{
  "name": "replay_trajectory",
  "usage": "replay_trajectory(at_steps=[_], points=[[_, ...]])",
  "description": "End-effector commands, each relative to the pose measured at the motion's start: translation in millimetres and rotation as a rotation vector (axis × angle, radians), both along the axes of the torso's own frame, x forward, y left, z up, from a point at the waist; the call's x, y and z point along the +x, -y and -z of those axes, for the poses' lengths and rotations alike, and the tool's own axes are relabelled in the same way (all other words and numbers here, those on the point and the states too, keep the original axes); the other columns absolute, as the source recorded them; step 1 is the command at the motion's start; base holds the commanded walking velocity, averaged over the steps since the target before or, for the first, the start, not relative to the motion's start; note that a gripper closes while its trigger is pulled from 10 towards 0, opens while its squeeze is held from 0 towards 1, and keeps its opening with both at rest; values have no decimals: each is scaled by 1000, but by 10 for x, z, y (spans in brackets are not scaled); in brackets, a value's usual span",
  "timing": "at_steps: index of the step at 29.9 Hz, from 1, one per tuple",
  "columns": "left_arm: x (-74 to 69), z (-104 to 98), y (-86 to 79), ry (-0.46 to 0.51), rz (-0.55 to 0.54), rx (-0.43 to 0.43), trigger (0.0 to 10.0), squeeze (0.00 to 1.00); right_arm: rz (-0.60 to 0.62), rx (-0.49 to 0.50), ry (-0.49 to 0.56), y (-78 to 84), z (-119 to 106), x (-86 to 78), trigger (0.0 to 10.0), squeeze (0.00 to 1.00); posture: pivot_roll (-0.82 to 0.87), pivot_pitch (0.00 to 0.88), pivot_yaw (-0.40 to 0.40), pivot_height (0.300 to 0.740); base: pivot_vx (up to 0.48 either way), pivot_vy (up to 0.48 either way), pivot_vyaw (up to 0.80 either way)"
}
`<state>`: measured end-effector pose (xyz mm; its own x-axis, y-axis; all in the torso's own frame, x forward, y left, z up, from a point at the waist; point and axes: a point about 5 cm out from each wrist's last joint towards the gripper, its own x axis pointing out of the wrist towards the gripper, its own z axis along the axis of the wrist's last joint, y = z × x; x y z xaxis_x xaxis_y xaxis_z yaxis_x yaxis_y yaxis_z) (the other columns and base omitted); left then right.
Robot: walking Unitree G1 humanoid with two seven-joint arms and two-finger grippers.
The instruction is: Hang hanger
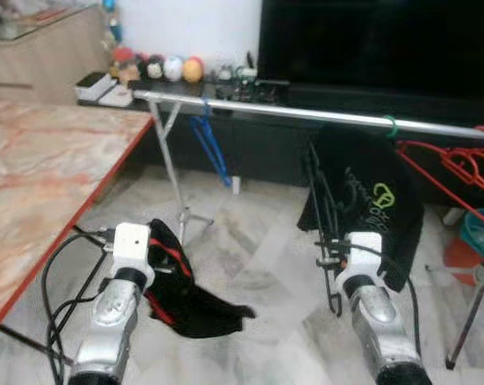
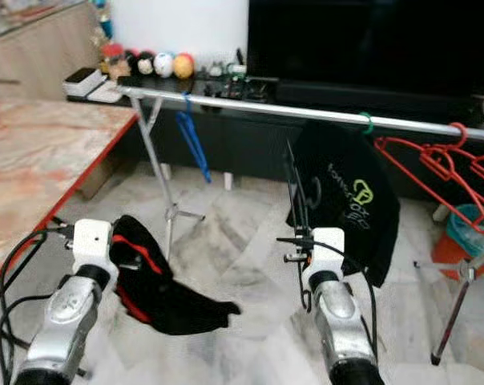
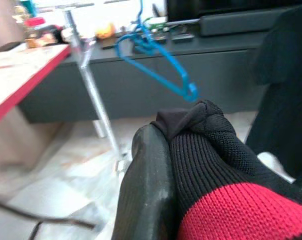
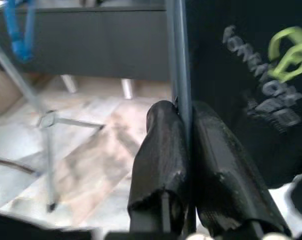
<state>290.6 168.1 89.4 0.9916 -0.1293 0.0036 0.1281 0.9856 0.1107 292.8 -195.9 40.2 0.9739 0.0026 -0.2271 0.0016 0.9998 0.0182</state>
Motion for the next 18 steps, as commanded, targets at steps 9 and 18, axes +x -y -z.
replay_trajectory(at_steps=[9, 18], points=[[23, -87, -92, 36, -27, 15, 10000, 0, -27, 1, 24, -91, -60, 51, 10000, 0, -8, 27, 4, 740, 375, 0, 0], [22, -82, -77, 33, -23, 13, 10000, 0, -8, 13, 19, -72, -58, 57, 10000, 0, -8, 32, 4, 740, 375, 0, 0]])
